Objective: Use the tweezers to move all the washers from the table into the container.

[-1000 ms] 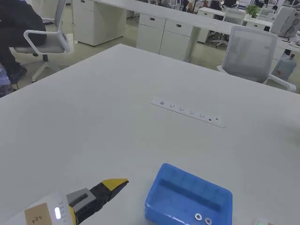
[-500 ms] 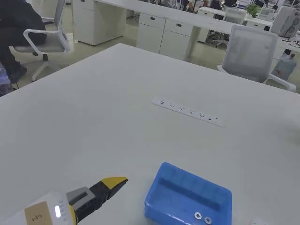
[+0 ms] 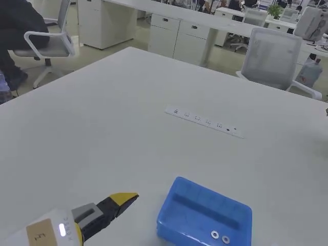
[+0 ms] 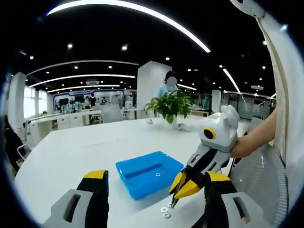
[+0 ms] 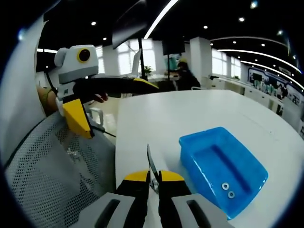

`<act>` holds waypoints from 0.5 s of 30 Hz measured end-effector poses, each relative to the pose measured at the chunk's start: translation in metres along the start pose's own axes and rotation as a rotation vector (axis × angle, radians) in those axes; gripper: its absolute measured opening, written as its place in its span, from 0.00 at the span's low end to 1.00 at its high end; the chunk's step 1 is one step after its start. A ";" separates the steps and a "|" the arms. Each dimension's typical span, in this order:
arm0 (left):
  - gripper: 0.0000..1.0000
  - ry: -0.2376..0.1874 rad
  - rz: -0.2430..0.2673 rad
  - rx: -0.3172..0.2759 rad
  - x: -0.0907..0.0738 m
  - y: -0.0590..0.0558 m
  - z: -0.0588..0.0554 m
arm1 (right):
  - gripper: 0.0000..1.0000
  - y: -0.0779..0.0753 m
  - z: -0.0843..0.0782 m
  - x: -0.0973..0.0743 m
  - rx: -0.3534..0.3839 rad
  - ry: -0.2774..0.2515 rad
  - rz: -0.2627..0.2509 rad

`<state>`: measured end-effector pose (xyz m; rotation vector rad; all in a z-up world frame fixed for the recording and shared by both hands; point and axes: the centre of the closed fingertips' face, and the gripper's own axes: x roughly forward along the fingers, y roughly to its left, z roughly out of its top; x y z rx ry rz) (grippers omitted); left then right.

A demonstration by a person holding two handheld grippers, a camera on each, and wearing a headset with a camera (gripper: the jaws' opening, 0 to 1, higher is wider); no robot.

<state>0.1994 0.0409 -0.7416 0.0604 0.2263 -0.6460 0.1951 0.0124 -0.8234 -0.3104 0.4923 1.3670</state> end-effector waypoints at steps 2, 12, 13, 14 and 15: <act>0.84 0.000 -0.001 0.001 0.000 0.000 0.000 | 0.02 0.000 0.000 0.000 -0.012 0.002 -0.002; 0.84 0.003 0.000 0.003 0.000 0.001 -0.001 | 0.02 -0.020 0.002 -0.006 0.262 -0.093 -0.060; 0.84 0.002 0.000 0.003 0.000 0.001 -0.001 | 0.02 -0.019 0.003 -0.007 0.267 -0.094 -0.059; 0.84 0.004 -0.001 0.004 0.000 0.000 -0.001 | 0.02 -0.020 0.003 -0.008 0.272 -0.097 -0.059; 0.84 0.005 -0.001 0.005 0.000 0.000 -0.001 | 0.02 -0.021 0.004 -0.009 0.279 -0.102 -0.060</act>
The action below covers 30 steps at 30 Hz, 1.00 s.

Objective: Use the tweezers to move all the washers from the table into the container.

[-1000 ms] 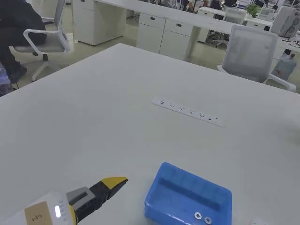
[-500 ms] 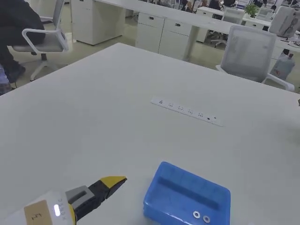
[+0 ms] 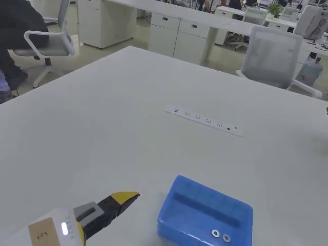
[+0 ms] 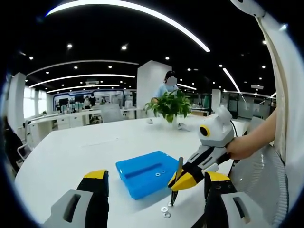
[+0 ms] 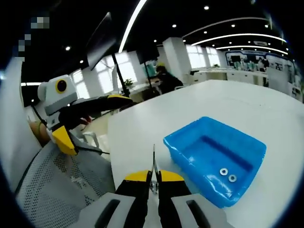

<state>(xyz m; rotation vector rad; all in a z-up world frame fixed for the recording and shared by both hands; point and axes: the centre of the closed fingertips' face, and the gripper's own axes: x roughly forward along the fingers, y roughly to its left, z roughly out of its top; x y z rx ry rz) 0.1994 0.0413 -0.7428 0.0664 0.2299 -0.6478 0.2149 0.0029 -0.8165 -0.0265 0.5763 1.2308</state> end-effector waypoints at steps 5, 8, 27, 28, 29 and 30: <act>0.84 0.002 -0.002 0.003 0.000 0.000 -0.001 | 0.02 -0.003 0.011 -0.006 0.054 -0.052 -0.007; 0.84 0.004 0.000 0.001 0.000 0.000 -0.001 | 0.02 -0.006 0.019 -0.010 0.069 -0.077 -0.014; 0.83 0.006 -0.003 0.002 0.001 0.000 -0.001 | 0.02 -0.020 0.070 -0.030 0.087 -0.213 -0.023; 0.83 0.005 -0.003 0.003 0.001 0.000 -0.001 | 0.02 -0.021 0.073 -0.030 0.092 -0.222 -0.023; 0.83 0.006 -0.003 0.003 0.001 0.000 -0.001 | 0.02 -0.022 0.073 -0.031 0.095 -0.224 -0.023; 0.83 0.007 -0.004 0.002 0.001 0.000 -0.002 | 0.02 -0.024 0.076 -0.031 0.100 -0.232 -0.024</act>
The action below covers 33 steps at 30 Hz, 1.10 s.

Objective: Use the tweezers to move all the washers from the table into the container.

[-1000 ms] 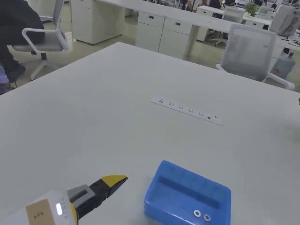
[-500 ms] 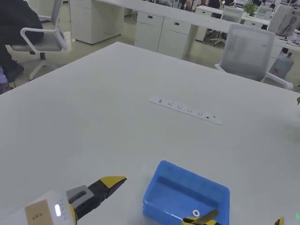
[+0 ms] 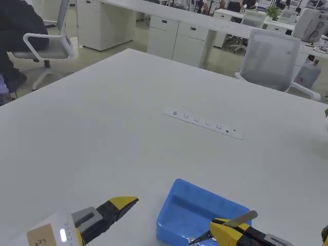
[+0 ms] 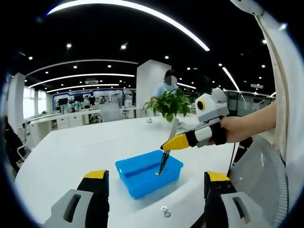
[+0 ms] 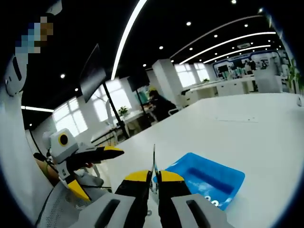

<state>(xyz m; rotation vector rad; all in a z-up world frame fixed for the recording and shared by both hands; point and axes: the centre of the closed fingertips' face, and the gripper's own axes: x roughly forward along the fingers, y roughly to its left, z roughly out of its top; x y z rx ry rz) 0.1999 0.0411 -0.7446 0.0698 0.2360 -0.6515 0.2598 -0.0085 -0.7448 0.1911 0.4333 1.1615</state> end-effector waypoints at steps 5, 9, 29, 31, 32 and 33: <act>0.83 0.002 -0.001 0.001 0.000 0.000 0.000 | 0.02 -0.006 0.011 0.000 0.016 -0.033 -0.010; 0.83 0.005 -0.001 0.003 0.000 -0.001 0.000 | 0.02 -0.011 0.018 0.001 0.018 -0.048 -0.018; 0.83 0.014 0.008 0.013 0.000 0.000 -0.001 | 0.02 -0.036 0.027 0.006 0.004 -0.042 -0.065; 0.83 0.013 0.008 0.012 0.000 0.000 -0.001 | 0.02 -0.040 0.026 0.007 0.003 -0.033 -0.071; 0.83 0.012 0.009 0.011 0.000 0.000 -0.001 | 0.02 -0.042 0.025 0.007 0.004 -0.026 -0.078; 0.83 0.010 0.008 0.010 0.000 0.000 -0.001 | 0.02 -0.044 0.024 0.008 0.003 -0.019 -0.086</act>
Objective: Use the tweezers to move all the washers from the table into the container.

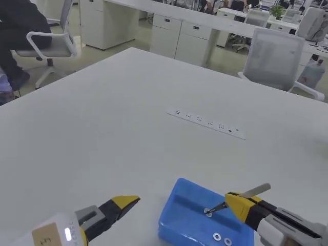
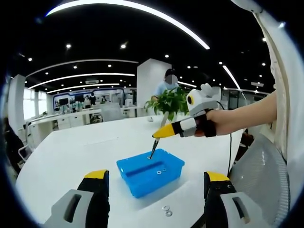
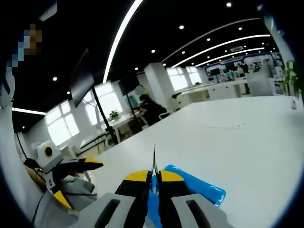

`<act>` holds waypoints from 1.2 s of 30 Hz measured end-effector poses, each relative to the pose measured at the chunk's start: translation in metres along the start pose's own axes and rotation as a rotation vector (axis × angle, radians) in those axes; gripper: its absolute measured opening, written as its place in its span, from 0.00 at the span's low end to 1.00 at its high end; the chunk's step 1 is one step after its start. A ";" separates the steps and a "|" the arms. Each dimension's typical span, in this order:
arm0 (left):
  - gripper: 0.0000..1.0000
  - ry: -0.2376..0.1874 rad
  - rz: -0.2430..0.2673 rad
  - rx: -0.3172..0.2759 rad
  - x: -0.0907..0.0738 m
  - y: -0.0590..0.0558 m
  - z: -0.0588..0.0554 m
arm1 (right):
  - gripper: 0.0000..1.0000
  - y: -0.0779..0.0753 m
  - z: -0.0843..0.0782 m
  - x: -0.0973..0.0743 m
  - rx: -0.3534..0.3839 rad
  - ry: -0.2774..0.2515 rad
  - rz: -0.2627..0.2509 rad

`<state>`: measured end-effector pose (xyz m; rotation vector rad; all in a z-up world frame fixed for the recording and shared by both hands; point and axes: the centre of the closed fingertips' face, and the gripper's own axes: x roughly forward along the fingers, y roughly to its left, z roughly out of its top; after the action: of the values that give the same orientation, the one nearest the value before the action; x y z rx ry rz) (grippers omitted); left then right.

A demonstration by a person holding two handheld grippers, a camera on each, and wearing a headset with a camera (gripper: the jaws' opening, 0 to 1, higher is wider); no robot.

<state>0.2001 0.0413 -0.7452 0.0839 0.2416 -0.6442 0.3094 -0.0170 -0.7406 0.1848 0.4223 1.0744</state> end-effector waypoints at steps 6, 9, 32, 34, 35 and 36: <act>0.83 0.000 0.005 0.001 0.000 0.001 0.000 | 0.02 -0.008 -0.003 0.003 0.002 0.024 -0.022; 0.83 -0.002 0.006 -0.001 -0.001 0.001 0.001 | 0.02 -0.011 -0.008 0.005 -0.002 0.048 -0.034; 0.82 0.000 0.011 0.002 -0.001 0.003 0.000 | 0.02 -0.030 -0.037 0.020 -0.032 0.174 -0.052; 0.82 0.000 0.010 0.003 0.000 0.003 0.000 | 0.02 -0.031 -0.040 0.022 -0.039 0.186 -0.052; 0.82 0.001 0.011 0.003 0.000 0.003 -0.001 | 0.02 -0.031 -0.042 0.022 -0.040 0.192 -0.052; 0.82 0.002 0.011 0.003 -0.001 0.003 -0.001 | 0.02 -0.031 -0.043 0.023 -0.043 0.197 -0.051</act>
<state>0.2013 0.0439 -0.7457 0.0886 0.2416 -0.6337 0.3260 -0.0138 -0.7959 0.0293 0.5773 1.0545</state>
